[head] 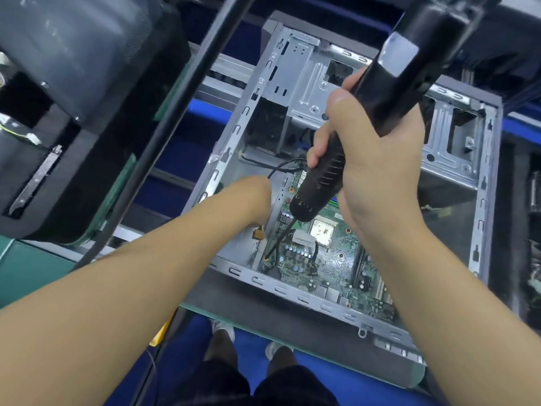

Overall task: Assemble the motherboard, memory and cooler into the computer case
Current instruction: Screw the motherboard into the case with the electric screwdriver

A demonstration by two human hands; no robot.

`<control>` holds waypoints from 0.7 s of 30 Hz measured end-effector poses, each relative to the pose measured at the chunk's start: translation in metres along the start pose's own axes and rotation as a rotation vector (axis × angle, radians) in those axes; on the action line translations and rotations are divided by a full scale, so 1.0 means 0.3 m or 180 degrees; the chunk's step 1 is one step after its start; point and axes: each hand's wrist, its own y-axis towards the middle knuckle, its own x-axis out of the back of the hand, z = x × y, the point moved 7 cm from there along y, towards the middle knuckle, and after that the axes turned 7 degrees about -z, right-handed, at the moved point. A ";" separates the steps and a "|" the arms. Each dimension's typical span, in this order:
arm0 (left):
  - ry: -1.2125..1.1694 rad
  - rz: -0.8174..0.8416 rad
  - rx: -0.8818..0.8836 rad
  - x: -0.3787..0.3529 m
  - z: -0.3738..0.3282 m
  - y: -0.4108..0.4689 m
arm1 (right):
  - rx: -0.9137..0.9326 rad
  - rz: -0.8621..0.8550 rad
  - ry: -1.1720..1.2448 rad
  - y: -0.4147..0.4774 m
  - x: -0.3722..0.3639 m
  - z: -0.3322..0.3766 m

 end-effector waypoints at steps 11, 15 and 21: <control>-0.0542 0.0267 0.0587 -0.034 -0.014 0.115 | -0.0073 -0.0064 0.0042 -0.003 0.009 -0.021; -0.0827 -0.0064 0.0698 -0.027 -0.006 0.126 | -0.0049 -0.0106 0.0028 -0.006 0.020 -0.034; -0.1119 -0.0035 0.0841 -0.025 0.000 0.130 | 0.0029 -0.0094 -0.0035 -0.013 0.014 -0.038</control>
